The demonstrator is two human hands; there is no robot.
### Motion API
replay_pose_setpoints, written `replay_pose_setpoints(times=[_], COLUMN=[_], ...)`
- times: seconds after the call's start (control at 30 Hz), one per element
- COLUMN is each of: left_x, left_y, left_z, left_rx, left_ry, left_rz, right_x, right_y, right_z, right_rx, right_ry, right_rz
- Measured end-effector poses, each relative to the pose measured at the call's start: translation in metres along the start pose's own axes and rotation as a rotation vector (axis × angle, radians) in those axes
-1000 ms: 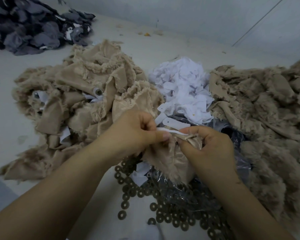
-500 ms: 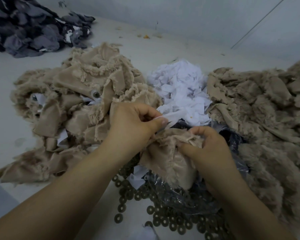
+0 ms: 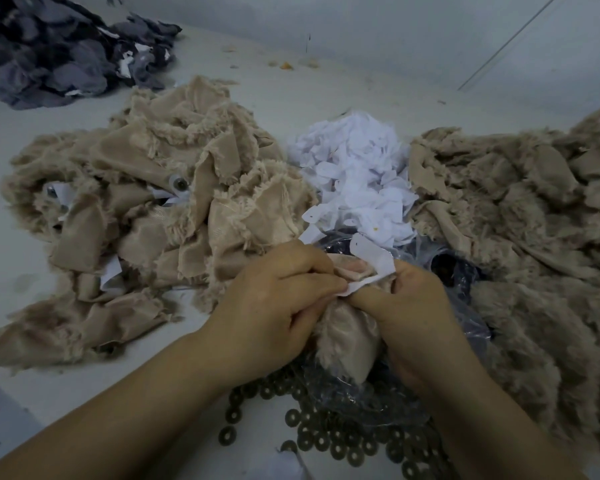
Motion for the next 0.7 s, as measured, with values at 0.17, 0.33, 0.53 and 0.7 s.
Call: replay_pose_setpoints(times=[0.17,0.33,0.53,0.7], left_x=[0.002,0.000,-0.003,-0.007], left_y=[0.000,0.000,0.008,0.002], left_z=[-0.008,-0.009,-0.006,-0.010], left_rx=[0.041,0.056,0.059,0.037], left_ry=[-0.093,-0.091,-0.150,-0.132], left_rz=[0.007,-0.001,-0.015,-0.024], right_x=[0.005,0.006,0.005,0.002], right_y=[0.004,0.005,0.006,0.007], right_z=[0.012,0.011,0.007,0.013], right_rx=[-0.064,-0.054,-0.014,-0.060], right_ry=[0.078,0.022,0.004,0.095], right_rz=[0.018,0.038,0.026,-0.033])
Point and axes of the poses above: each hand's wrist, its own y-axis away from the middle knuckle, its own x-axis out of the palm, z = x × y, the point moved 7 cm from there along -y, towards the middle knuckle, and after that the axes turned 6 degrees about z, right-handed, at the moved point
